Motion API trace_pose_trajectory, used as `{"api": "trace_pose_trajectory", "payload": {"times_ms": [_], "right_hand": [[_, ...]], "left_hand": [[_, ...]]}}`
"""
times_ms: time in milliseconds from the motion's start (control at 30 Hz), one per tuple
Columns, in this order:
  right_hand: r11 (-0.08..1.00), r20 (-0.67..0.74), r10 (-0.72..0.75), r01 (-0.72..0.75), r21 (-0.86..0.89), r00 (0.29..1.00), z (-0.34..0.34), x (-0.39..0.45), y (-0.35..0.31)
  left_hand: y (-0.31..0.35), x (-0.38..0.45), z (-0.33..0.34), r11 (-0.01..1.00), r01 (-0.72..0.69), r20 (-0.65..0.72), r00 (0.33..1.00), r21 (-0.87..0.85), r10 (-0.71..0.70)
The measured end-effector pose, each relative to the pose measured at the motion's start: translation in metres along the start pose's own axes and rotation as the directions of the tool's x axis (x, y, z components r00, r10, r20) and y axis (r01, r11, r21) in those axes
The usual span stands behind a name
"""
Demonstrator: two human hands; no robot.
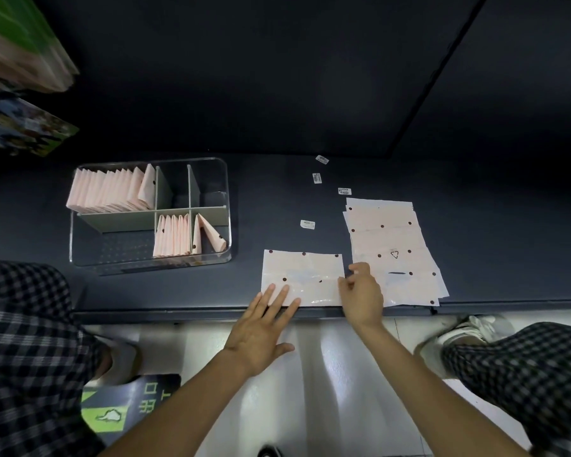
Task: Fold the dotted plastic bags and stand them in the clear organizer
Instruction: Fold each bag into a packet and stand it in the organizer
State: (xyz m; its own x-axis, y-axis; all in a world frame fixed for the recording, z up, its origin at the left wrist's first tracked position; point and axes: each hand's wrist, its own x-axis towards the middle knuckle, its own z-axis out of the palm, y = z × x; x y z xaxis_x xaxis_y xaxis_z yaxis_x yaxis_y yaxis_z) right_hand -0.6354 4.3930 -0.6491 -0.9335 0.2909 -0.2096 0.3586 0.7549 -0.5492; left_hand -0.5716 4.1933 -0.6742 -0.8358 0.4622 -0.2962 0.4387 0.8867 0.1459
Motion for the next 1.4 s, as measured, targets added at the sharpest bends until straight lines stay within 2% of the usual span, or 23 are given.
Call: {"api": "trace_pose_trajectory", "payload": {"times_ms": [33,100,167,200,233,300,367,500,567,633,733,833,1100,1200,1267,1333,1400], "right_hand": [[0.985,-0.075,-0.145,0.137,-0.103,0.987,0.002,-0.008,0.0],[0.854,-0.08,-0.472,0.433,-0.288,0.878,0.008,-0.024,-0.002],[0.636,0.055,-0.705,0.665,-0.391,0.707,0.019,-0.037,-0.002],[0.543,0.146,-0.75,0.726,-0.421,0.645,0.025,-0.044,-0.001],[0.487,0.23,-0.748,0.751,-0.447,0.622,0.029,-0.05,0.002],[0.449,0.334,-0.69,0.742,-0.497,0.642,0.031,-0.054,0.016],[0.456,0.374,-0.626,0.71,-0.537,0.685,0.024,-0.052,0.034],[0.515,0.368,-0.517,0.624,-0.588,0.773,-0.005,-0.046,0.064],[0.573,0.313,-0.52,0.596,-0.563,0.795,-0.013,-0.045,0.066],[0.613,0.203,-0.591,0.598,-0.516,0.781,-0.014,-0.042,0.059],[0.617,0.052,-0.71,0.656,-0.435,0.702,-0.009,-0.03,0.045],[0.62,0.082,-0.724,0.697,-0.36,0.685,-0.005,-0.023,0.037],[0.473,0.164,-0.789,0.755,-0.454,0.593,-0.004,-0.01,0.035],[0.515,0.184,-0.775,0.772,-0.372,0.605,-0.01,-0.005,0.031],[0.555,0.258,-0.728,0.767,-0.321,0.635,-0.016,-0.002,0.028],[0.654,0.361,-0.628,0.719,-0.235,0.689,-0.021,0.001,0.027],[0.732,0.413,-0.57,0.667,-0.137,0.71,-0.026,0.004,0.024]], "left_hand": [[0.0,0.0,0.001,1.0,0.004,0.004,1.0,0.009,-0.004],[0.002,0.0,0.002,1.0,0.014,0.015,1.0,0.008,-0.014],[0.001,0.001,0.002,1.0,0.017,0.025,1.0,-0.008,-0.017],[0.001,0.002,0.001,1.0,0.016,0.027,1.0,-0.017,-0.015],[0.001,0.002,0.001,1.0,0.013,0.024,1.0,-0.024,-0.012],[0.0,0.002,0.002,1.0,0.007,0.013,1.0,-0.02,-0.007],[-0.001,0.001,0.003,1.0,0.01,0.003,1.0,0.001,-0.01],[-0.004,0.002,0.005,1.0,0.006,-0.035,0.999,-0.006,-0.006],[-0.006,0.003,0.005,0.999,-0.001,-0.077,0.997,-0.048,-0.003],[-0.009,0.005,0.001,0.994,-0.003,-0.125,0.992,-0.109,-0.011],[-0.01,0.013,-0.009,0.972,0.015,-0.205,0.977,-0.233,-0.064],[-0.012,0.021,-0.014,0.957,0.047,-0.231,0.966,-0.285,-0.116],[-0.021,0.028,-0.015,0.939,0.011,-0.294,0.948,-0.343,-0.119],[-0.025,0.027,-0.016,0.937,-0.008,-0.332,0.936,-0.35,-0.116],[-0.032,0.025,-0.017,0.923,-0.009,-0.363,0.921,-0.385,-0.142],[-0.038,0.024,-0.019,0.895,0.018,-0.359,0.912,-0.446,-0.197],[-0.042,0.027,-0.024,0.843,0.044,-0.346,0.899,-0.537,-0.267]]}}
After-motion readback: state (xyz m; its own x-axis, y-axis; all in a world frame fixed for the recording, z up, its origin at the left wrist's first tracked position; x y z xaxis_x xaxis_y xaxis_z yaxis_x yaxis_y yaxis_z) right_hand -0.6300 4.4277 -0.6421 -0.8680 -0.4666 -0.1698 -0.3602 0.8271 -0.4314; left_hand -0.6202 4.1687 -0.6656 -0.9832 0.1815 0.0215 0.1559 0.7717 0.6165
